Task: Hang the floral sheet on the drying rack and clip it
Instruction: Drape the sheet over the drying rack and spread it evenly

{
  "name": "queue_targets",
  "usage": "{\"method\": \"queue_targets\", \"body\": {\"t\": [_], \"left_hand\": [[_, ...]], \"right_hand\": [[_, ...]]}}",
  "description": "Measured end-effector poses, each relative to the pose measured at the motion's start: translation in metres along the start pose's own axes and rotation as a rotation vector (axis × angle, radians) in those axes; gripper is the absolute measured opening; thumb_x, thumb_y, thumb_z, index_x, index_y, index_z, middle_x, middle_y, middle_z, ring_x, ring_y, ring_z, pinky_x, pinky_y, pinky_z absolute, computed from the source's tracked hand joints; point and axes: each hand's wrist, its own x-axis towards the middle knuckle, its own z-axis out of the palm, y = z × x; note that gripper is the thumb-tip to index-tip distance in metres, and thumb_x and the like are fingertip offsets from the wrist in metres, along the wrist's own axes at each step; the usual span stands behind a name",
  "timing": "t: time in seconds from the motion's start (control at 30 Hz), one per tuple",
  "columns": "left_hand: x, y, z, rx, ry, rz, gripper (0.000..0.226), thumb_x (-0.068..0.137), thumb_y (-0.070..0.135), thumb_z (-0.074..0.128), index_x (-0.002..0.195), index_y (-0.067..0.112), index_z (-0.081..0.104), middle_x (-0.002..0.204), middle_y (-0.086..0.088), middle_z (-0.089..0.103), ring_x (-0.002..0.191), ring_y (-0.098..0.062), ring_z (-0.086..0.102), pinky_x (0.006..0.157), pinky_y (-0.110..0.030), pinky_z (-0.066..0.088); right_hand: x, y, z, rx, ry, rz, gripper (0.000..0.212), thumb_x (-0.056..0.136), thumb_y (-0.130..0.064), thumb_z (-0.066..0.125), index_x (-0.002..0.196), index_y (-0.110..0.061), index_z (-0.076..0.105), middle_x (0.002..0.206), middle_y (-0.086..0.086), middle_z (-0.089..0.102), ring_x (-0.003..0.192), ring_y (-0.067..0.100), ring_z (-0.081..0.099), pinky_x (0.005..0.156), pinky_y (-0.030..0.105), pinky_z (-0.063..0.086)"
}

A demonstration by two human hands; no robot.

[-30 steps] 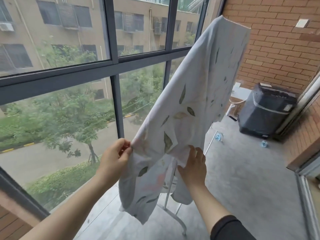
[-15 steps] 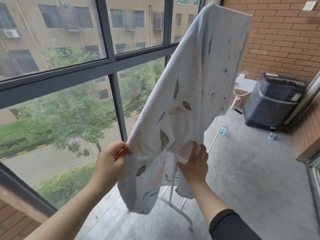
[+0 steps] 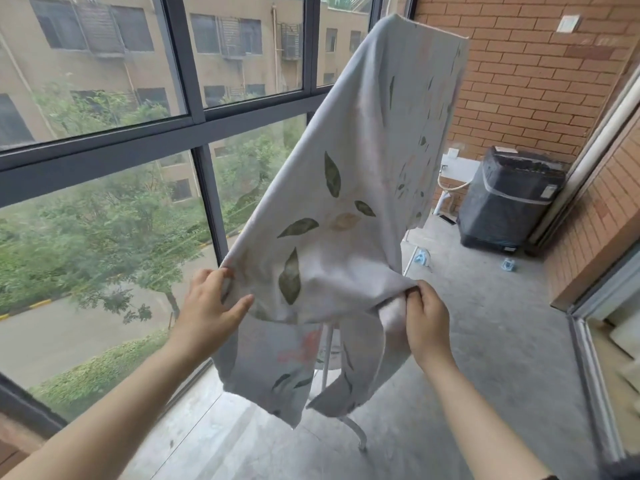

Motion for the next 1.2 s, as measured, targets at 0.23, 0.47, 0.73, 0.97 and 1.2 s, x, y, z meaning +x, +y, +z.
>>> {"method": "queue_targets", "body": {"t": [0.23, 0.47, 0.73, 0.97, 1.2], "left_hand": [[0.005, 0.009, 0.039, 0.019, -0.183, 0.012, 0.09, 0.065, 0.067, 0.059, 0.132, 0.008, 0.044, 0.129, -0.012, 0.041, 0.122, -0.033, 0.04, 0.103, -0.04, 0.034], [-0.034, 0.039, 0.091, 0.054, -0.192, 0.402, 0.107, 0.057, 0.054, 0.081, 0.145, 0.015, 0.033, 0.15, -0.012, 0.026, 0.138, -0.032, 0.026, 0.113, -0.04, 0.026], [-0.037, 0.055, 0.14, -0.011, -0.2, 0.43, 0.134, 0.057, 0.055, 0.083, 0.151, 0.022, -0.007, 0.159, -0.007, -0.004, 0.147, -0.029, 0.002, 0.118, -0.045, 0.019], [-0.023, 0.083, 0.165, 0.02, -0.1, 0.464, 0.119, 0.061, 0.04, 0.079, 0.152, 0.018, 0.006, 0.159, -0.014, 0.005, 0.145, -0.04, 0.01, 0.115, -0.047, 0.022], [-0.009, 0.074, 0.158, -0.056, -0.079, 0.509, 0.014, 0.087, 0.022, 0.059, 0.088, 0.009, 0.063, 0.081, -0.005, 0.059, 0.069, -0.031, 0.062, 0.055, -0.036, 0.047]], "right_hand": [[0.002, -0.03, -0.059, -0.03, -0.04, 0.043, 0.024, 0.096, -0.012, 0.048, 0.082, 0.002, 0.062, 0.081, 0.017, 0.065, 0.071, 0.017, 0.055, 0.066, 0.027, 0.042], [-0.021, -0.045, -0.075, -0.051, -0.047, 0.009, 0.023, 0.097, -0.011, 0.048, 0.085, 0.002, 0.063, 0.085, 0.019, 0.067, 0.076, 0.019, 0.06, 0.073, 0.034, 0.048], [-0.034, -0.049, -0.093, 0.029, -0.035, 0.063, 0.025, 0.099, -0.015, 0.048, 0.085, -0.009, 0.067, 0.086, 0.01, 0.071, 0.089, 0.028, 0.066, 0.078, 0.038, 0.051], [-0.037, -0.046, -0.118, 0.146, -0.062, 0.058, 0.028, 0.097, -0.026, 0.048, 0.093, -0.008, 0.07, 0.094, 0.011, 0.073, 0.095, 0.027, 0.067, 0.086, 0.04, 0.051], [-0.029, -0.033, -0.135, 0.186, -0.011, 0.103, 0.028, 0.101, -0.015, 0.045, 0.09, -0.016, 0.071, 0.093, 0.005, 0.074, 0.095, 0.021, 0.068, 0.084, 0.032, 0.052]]}}
